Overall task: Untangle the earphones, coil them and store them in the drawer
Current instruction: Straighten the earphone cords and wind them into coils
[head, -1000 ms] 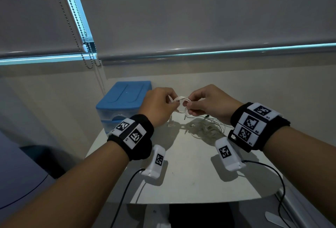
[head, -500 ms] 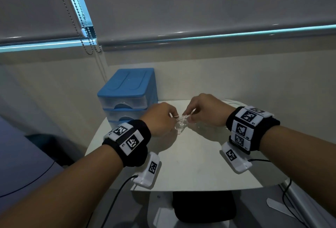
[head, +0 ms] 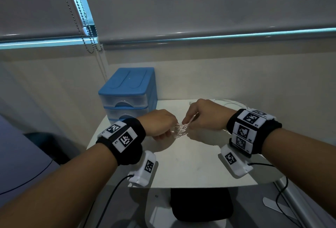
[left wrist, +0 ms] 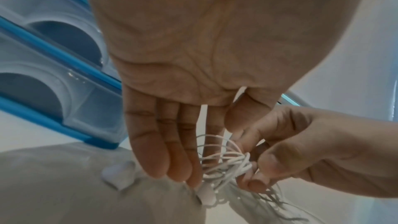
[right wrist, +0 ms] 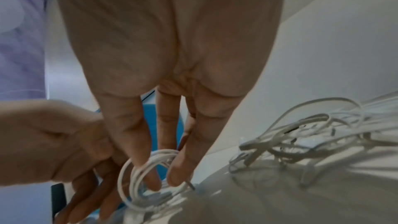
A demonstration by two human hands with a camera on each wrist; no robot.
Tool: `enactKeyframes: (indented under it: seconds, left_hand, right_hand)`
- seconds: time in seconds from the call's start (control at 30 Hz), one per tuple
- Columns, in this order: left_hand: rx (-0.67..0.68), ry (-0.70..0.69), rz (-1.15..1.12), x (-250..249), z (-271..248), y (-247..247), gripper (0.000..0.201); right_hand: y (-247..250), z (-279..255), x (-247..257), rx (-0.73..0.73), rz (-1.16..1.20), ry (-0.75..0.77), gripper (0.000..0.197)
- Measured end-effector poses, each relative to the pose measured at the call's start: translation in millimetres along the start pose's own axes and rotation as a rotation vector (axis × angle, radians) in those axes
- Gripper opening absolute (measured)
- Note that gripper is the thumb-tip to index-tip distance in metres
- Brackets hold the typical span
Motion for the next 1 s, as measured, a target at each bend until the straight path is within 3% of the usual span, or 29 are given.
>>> enactKeyframes:
  seconds: [0.17,0.33,0.43,0.6,0.73,0.87,1.0]
  left_hand:
    - [-0.037,-0.089,0.105,-2.0,0.5,-1.5,0.016]
    - [-0.270,-0.174,0.073,-9.6,3.2,14.0,0.021]
    - [-0.341,-0.186,0.104,-13.9,3.3,22.3,0.020]
    - [-0.391,-0.202,0.087,-22.9,1.0,32.5,0.013]
    - [-0.352,-0.196,-0.074,-24.7,2.5,36.1,0.010]
    - [-0.350,-0.210,-0.204,-22.3,5.4,37.7,0.007]
    - [-0.349,-0.175,-0.351,-18.1,7.7,38.2,0.017]
  right_hand:
    - [6.5,5.1,3.7,-0.057,-0.093,0.018,0.004]
    - [12.3,7.1,9.9,-0.089,-0.002,0.008,0.019]
    - [15.9,6.2,8.7,-0.080,0.098,0.000,0.021]
    - [26.4,3.0,6.1,-0.129,0.371,-0.030,0.016]
    - [29.4,1.9,0.7,-0.123,0.464,-0.055,0.019]
    - [30.5,-0.9,2.4,-0.088,0.381,-0.016,0.021]
    - [32.8,7.8,7.4,-0.082,0.026,0.081,0.018]
Point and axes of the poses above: each hand's wrist, its own z-axis towards the middle knuckle, its own y-axis out of the back of the hand, x = y × z, the point moved 7 cm from there along z, towards the middle knuckle, and after that the axes turned 11 degrees about y, right-handed, at the moved point
